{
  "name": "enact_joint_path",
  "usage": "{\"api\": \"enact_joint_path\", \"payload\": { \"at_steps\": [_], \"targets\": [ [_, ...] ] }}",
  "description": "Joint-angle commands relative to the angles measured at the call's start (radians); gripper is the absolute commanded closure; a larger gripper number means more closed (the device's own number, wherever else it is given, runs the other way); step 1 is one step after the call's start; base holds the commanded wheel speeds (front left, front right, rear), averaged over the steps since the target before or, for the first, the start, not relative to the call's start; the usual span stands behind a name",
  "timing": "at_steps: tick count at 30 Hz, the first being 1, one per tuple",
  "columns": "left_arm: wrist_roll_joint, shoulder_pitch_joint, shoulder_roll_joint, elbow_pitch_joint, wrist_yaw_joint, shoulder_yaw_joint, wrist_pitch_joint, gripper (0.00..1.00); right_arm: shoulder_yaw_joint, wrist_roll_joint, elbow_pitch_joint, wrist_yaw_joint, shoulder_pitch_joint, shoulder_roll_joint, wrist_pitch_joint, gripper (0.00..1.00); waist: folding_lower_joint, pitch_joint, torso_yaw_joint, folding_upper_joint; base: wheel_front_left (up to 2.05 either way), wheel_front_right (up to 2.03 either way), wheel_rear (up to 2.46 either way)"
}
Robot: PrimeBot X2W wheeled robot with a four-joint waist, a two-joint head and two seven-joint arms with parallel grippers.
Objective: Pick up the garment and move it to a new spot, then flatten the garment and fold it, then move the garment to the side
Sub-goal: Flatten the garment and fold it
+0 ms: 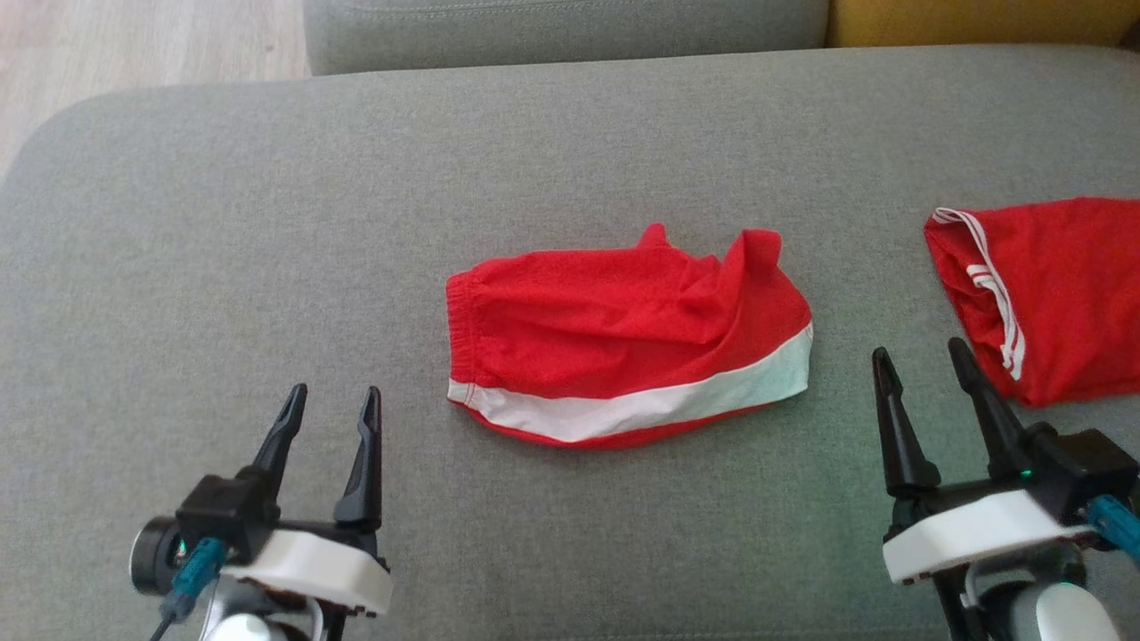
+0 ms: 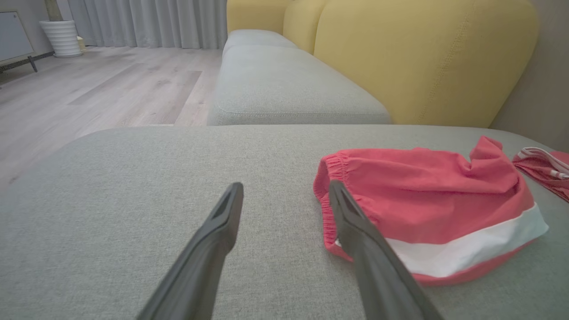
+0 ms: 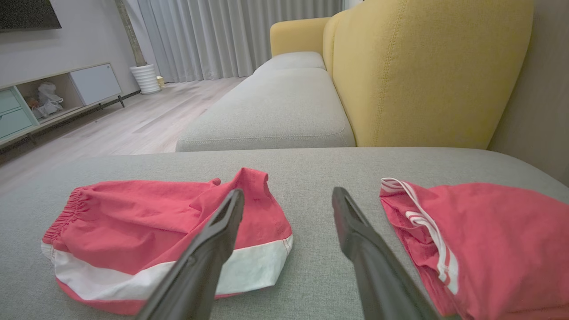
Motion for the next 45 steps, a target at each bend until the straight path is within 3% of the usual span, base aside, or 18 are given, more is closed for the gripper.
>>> {"api": "enact_joint_path", "payload": {
  "at_steps": [1, 6, 13, 22, 23, 25, 27, 34, 45],
  "targets": [
    [0.001, -0.045, 0.017, -0.029, 0.0, 0.03, 0.004, 0.0, 0.024, 0.001, -0.04, 0.007, -0.026, -0.005, 0.001, 0.0, 0.0, 0.006, -0.001, 0.0, 0.0, 0.0, 0.0],
    [-0.019, -0.118, 0.004, 0.011, -0.056, -0.015, 0.043, 0.0, 0.025, 0.008, -0.041, 0.007, -0.041, -0.004, -0.001, 0.0, 0.0, 0.037, -0.003, 0.0, 0.0, 0.0, 0.0],
    [-0.091, -0.219, -0.018, 0.185, -0.158, -0.06, 0.135, 0.0, 0.046, 0.018, -0.018, 0.007, -0.075, -0.003, -0.007, 0.0, 0.0, 0.071, -0.036, 0.0, 0.0, 0.0, 0.0],
    [-0.154, -0.276, -0.02, 0.299, -0.217, -0.078, 0.146, 0.0, 0.04, 0.034, 0.0, 0.007, -0.088, -0.003, -0.018, 0.0, 0.0, 0.087, -0.057, 0.0, 0.0, 0.0, 0.0],
    [-0.159, -0.28, -0.019, 0.303, -0.22, -0.082, 0.142, 0.09, 0.04, 0.037, 0.002, 0.007, -0.089, -0.003, -0.02, 0.0, 0.0, 0.089, -0.058, 0.0, 0.0, 0.0, 0.0],
    [-0.164, -0.286, -0.017, 0.309, -0.226, -0.09, 0.137, 0.66, 0.038, 0.041, 0.008, 0.007, -0.089, -0.003, -0.019, 0.0, 0.0, 0.092, -0.058, 0.0, 0.0, 0.0, 0.0],
    [-0.169, -0.292, -0.014, 0.315, -0.23, -0.097, 0.133, 1.0, 0.035, 0.045, 0.015, 0.007, -0.092, -0.003, -0.018, 0.0, 0.0, 0.095, -0.057, 0.0, 0.0, 0.0, 0.0],
    [-0.174, -0.309, -0.012, 0.324, -0.236, -0.112, 0.108, 1.0, 0.04, 0.035, 0.111, 0.007, -0.18, -0.01, 0.006, 0.0, 0.0, 0.106, -0.046, 0.0, 0.0, 0.0, 0.0],
    [-0.164, -0.379, -0.042, 0.346, -0.24, -0.148, 0.069, 1.0, 0.107, 0.041, 0.402, 0.007, -0.368, -0.117, 0.108, 0.0, 0.0, 0.158, 0.029, 0.0, 0.0, 0.0, 0.0]
  ]
}}
